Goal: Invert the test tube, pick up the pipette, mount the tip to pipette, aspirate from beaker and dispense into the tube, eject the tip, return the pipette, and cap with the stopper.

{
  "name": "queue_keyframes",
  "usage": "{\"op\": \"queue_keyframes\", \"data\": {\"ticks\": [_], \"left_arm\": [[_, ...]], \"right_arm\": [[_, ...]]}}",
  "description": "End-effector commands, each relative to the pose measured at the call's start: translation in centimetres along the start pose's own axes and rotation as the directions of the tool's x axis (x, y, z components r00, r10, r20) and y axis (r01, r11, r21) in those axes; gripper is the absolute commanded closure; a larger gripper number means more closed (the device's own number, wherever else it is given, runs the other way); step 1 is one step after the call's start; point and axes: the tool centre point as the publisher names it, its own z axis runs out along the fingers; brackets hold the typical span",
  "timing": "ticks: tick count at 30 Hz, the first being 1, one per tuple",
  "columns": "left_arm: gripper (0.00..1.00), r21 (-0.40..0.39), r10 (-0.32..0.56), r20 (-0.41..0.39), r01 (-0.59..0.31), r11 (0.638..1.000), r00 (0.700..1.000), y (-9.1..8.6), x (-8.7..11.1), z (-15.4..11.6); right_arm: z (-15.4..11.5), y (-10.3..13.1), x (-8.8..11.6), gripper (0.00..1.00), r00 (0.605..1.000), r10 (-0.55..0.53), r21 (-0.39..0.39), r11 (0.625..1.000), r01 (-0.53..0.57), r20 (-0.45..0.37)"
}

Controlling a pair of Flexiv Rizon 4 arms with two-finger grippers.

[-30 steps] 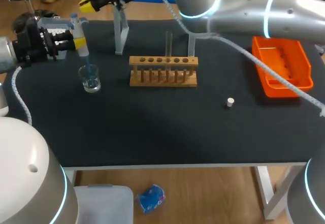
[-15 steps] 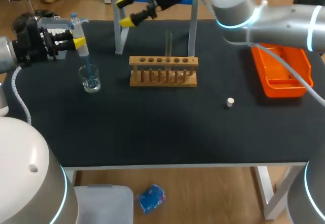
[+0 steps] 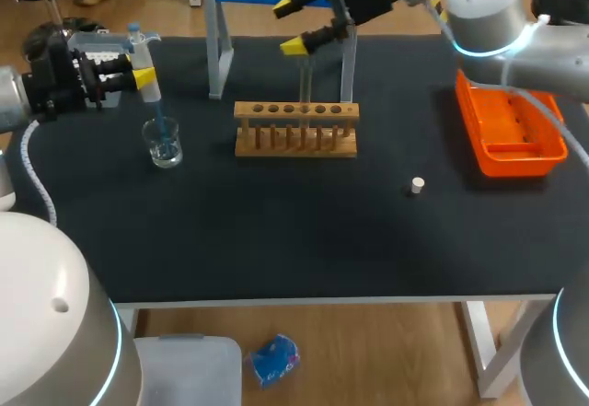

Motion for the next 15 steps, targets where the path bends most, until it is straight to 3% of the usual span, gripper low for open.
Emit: {"op": "queue_keyframes", "data": {"ticks": [1,15], "left_arm": [[1.00,0.000,0.000,0.001,0.000,1.000,1.000,0.0,0.0,0.0],[1.00,0.000,0.000,0.001,0.000,1.000,1.000,0.0,0.0,0.0]], "right_arm": [[-1.9,-1.5,0.1,0.00,1.000,0.003,-0.003,1.000,-0.003,0.010],[-3.8,-6.6,-0.7,0.00,0.997,0.026,0.012,1.000,-0.027,0.070]]}}
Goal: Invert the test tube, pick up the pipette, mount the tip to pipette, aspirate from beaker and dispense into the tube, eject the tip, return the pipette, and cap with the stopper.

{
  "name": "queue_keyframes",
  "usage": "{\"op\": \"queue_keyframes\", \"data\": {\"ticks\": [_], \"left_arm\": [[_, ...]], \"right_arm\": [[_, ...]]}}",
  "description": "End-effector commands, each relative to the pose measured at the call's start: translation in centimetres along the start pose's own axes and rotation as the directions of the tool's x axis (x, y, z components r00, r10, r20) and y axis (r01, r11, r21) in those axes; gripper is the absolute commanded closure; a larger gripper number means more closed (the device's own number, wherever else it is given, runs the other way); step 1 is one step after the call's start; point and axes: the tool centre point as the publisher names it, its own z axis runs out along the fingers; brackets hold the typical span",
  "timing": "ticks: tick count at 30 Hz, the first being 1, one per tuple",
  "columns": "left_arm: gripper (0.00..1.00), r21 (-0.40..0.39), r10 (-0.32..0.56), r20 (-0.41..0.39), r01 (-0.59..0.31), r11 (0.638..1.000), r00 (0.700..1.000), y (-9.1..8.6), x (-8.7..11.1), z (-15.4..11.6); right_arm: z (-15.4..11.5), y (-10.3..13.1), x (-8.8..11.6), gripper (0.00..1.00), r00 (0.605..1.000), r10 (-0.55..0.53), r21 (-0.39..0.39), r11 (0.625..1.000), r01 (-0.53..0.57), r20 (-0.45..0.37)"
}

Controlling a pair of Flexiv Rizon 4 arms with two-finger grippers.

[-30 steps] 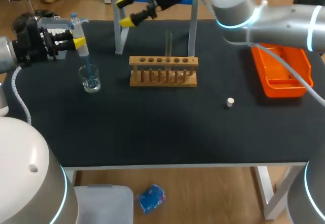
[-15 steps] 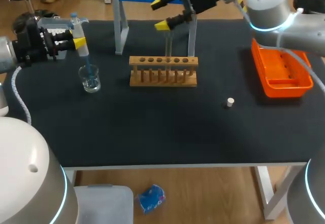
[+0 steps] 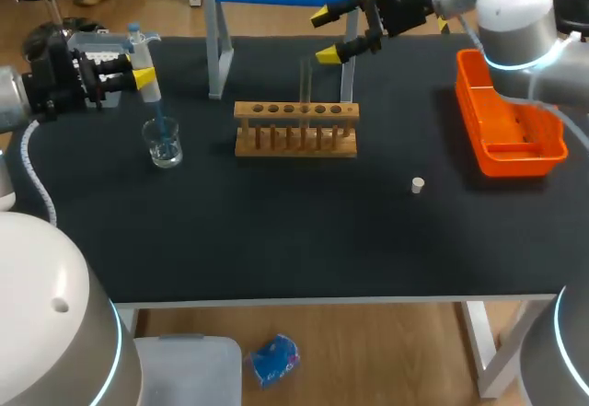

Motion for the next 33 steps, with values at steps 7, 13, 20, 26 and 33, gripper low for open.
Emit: {"op": "queue_keyframes", "data": {"ticks": [7,13,20,26,33], "left_arm": [[1.00,0.000,0.000,0.001,0.000,1.000,1.000,0.0,0.0,0.0],[1.00,0.000,0.000,0.001,0.000,1.000,1.000,0.0,0.0,0.0],[1.00,0.000,0.000,0.001,0.000,1.000,1.000,0.0,0.0,0.0],[1.00,0.000,0.000,0.001,0.000,1.000,1.000,0.0,0.0,0.0],[1.00,0.000,0.000,0.001,0.000,1.000,1.000,0.0,0.0,0.0]], "right_arm": [[0.3,-2.9,0.1,0.00,1.000,0.005,0.006,1.000,-0.005,0.014],[0.7,-4.0,0.0,0.00,1.000,0.008,0.032,0.999,-0.009,0.010],[1.3,-5.3,-0.1,0.00,1.000,0.022,0.062,0.998,-0.022,-0.001],[1.7,-6.2,0.0,0.00,0.999,0.034,0.084,0.996,-0.033,-0.013],[1.5,-6.1,0.3,0.00,1.000,0.028,0.095,0.995,-0.026,-0.012]]}}
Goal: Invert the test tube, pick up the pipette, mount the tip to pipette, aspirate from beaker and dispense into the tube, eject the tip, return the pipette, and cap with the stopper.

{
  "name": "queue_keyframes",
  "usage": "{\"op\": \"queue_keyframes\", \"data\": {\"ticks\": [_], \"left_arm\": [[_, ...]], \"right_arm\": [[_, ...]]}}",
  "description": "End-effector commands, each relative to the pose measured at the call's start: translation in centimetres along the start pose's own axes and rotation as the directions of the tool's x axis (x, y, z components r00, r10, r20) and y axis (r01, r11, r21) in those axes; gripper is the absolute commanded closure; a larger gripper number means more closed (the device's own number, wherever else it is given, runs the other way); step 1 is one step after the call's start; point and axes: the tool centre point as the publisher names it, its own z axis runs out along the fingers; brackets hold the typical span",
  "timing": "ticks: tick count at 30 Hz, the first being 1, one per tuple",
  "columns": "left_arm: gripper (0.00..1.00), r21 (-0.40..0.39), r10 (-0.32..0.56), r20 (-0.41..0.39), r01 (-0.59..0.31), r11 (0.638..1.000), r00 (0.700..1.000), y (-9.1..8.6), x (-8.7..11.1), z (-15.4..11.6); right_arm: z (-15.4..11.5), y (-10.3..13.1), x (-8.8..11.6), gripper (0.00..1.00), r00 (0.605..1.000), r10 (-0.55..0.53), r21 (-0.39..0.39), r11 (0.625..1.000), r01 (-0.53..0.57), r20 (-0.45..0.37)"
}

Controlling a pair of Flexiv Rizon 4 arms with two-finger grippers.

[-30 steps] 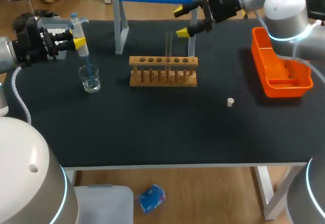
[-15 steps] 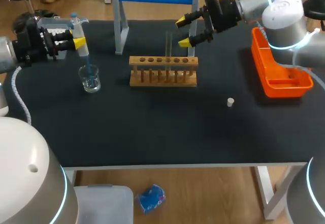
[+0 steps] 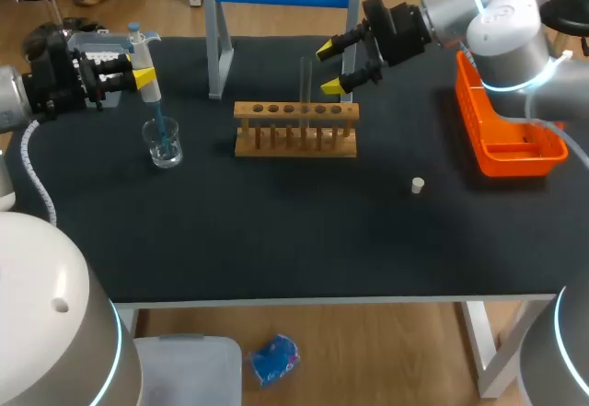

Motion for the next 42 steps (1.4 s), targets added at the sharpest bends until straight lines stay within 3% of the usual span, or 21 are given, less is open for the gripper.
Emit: {"op": "queue_keyframes", "data": {"ticks": [1,18,32,42], "left_arm": [[1.00,0.000,0.000,0.001,0.000,1.000,1.000,0.0,0.0,0.0],[1.00,0.000,0.000,0.001,0.000,1.000,1.000,0.0,0.0,0.0],[1.00,0.007,0.033,0.012,-0.033,0.999,0.999,-3.6,0.3,-0.4],[1.00,0.003,0.043,0.006,-0.043,0.999,0.999,-4.3,0.4,-0.3]], "right_arm": [[-0.2,0.3,0.1,0.00,1.000,-0.003,0.007,1.000,0.003,-0.005],[-0.2,0.3,0.1,0.00,1.000,-0.003,0.007,1.000,0.003,-0.005],[-0.2,0.3,0.1,0.00,1.000,-0.003,0.007,1.000,0.003,-0.005],[-0.2,0.3,0.1,0.00,1.000,-0.003,0.007,1.000,0.003,-0.005]]}}
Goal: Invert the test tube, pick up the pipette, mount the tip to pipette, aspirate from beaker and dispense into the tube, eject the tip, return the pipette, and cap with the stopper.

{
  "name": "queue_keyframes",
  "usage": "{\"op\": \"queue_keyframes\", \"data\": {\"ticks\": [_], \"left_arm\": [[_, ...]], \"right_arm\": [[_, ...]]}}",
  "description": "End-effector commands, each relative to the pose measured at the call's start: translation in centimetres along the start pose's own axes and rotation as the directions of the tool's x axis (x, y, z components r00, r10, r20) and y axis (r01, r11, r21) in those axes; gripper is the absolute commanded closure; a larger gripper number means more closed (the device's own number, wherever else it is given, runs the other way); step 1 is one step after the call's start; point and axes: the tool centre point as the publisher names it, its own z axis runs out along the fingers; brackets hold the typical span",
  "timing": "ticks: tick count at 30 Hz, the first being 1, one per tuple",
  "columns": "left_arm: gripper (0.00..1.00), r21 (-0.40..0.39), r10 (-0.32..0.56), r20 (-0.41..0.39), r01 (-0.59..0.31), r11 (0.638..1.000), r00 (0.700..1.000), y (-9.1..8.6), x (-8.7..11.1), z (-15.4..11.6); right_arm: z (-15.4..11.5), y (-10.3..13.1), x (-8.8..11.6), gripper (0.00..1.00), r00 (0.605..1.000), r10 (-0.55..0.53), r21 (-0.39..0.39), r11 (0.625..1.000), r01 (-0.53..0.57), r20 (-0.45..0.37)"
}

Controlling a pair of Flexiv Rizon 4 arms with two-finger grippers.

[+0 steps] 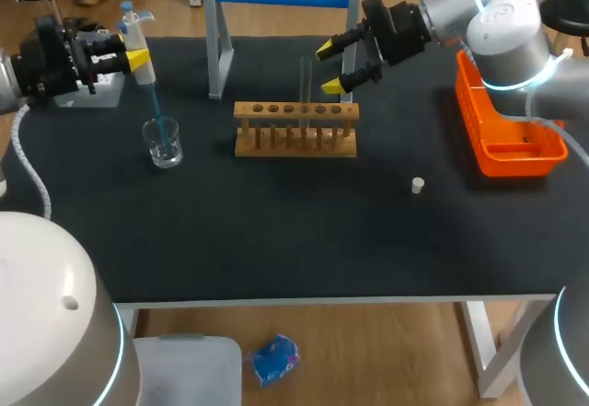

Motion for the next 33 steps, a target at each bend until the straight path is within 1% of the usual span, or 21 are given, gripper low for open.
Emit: {"op": "queue_keyframes", "data": {"ticks": [1,9,11,12,14,20,24,28,29,30,33], "left_arm": [[1.00,-0.005,-0.005,0.001,0.005,1.000,1.000,-0.3,0.1,0.0],[1.00,-0.017,0.001,-0.004,-0.001,1.000,1.000,-0.9,0.2,0.2],[1.00,-0.034,-0.007,-0.005,0.007,0.999,1.000,-1.3,0.3,0.1],[1.00,-0.050,-0.009,-0.002,0.009,0.999,1.000,-1.6,0.3,0.1],[1.00,-0.059,-0.019,0.011,0.020,0.998,1.000,-2.5,0.2,0.0],[1.00,-0.070,-0.016,0.022,0.018,0.997,1.000,-6.2,1.0,0.4],[1.00,-0.076,-0.002,0.033,0.004,0.997,0.999,-9.1,2.0,1.1],[1.00,-0.075,0.004,0.050,0.000,0.997,0.999,-12.4,3.0,1.8],[1.00,-0.087,-0.006,0.067,0.012,0.996,0.998,-13.3,3.3,2.1],[1.00,-0.076,-0.017,0.062,0.021,0.997,0.998,-14.1,3.6,2.3],[1.00,-0.095,0.010,0.073,-0.003,0.995,0.997,-16.7,4.7,3.1]], "right_arm": [[-0.1,0.1,0.0,0.00,1.000,0.000,0.004,1.000,0.000,-0.002],[-0.1,0.1,0.0,0.00,1.000,0.000,0.004,1.000,0.000,-0.002],[-0.1,0.1,0.0,0.00,1.000,0.000,0.004,1.000,0.000,-0.002],[-0.1,0.1,0.0,0.00,1.000,0.000,0.004,1.000,0.000,-0.002],[-0.1,0.1,0.0,0.00,1.000,0.000,0.004,1.000,0.000,-0.002],[-0.1,0.1,0.0,0.00,1.000,0.000,0.004,1.000,0.000,-0.002],[-0.1,0.1,0.0,0.00,1.000,0.000,0.004,1.000,0.000,-0.002],[-0.1,0.1,0.0,0.00,1.000,0.000,0.004,1.000,0.000,-0.002],[-0.1,0.1,0.0,0.00,1.000,0.000,0.004,1.000,0.000,-0.002],[-0.1,0.1,0.0,0.00,1.000,0.000,0.004,1.000,0.000,-0.002],[-0.1,0.1,0.0,0.00,1.000,0.000,0.004,1.000,0.000,-0.002]]}}
